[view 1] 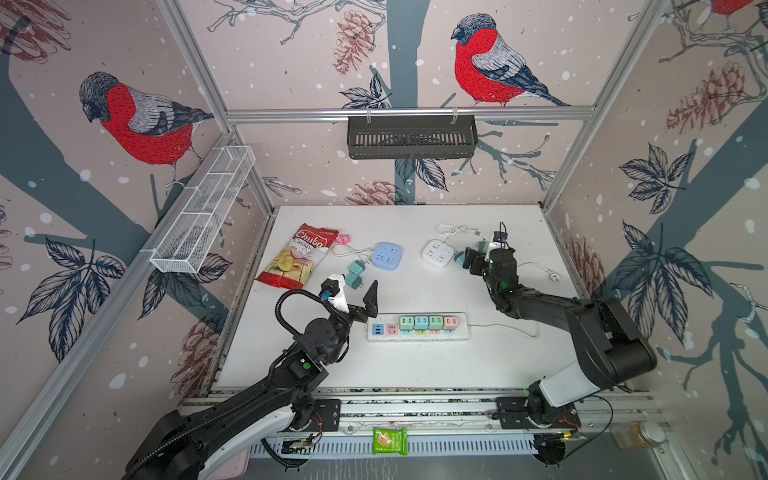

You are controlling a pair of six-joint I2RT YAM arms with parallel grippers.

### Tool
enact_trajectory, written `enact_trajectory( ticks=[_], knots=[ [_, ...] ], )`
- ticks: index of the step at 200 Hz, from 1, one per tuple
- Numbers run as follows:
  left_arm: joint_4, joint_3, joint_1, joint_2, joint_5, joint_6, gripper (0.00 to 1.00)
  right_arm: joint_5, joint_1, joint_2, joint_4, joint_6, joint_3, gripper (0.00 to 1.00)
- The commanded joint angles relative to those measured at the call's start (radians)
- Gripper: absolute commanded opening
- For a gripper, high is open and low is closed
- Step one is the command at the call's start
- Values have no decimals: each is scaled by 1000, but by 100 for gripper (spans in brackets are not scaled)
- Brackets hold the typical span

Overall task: Insert the plug
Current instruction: 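Raise the left gripper away while the right gripper reaches toward the loose adapters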

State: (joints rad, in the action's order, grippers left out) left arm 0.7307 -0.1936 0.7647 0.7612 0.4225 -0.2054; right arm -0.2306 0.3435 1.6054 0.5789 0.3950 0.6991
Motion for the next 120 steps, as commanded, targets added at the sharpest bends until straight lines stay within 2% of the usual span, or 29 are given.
enact_trajectory(
  ticks=[1, 12, 57, 120],
  knots=[
    [56, -23, -12, 18, 12, 8, 99, -4, 17, 69, -173, 57, 86, 88],
    [31, -37, -13, 20, 9, 0, 99, -42, 27, 94, -205, 69, 114, 88],
    [3, -57, -13, 32, -21, -32, 99, -67, 28, 147, -272, 45, 229, 89],
    [-17, -61, -13, 64, -33, -37, 99, -101, 26, 328, -334, 17, 405, 89]
  ],
)
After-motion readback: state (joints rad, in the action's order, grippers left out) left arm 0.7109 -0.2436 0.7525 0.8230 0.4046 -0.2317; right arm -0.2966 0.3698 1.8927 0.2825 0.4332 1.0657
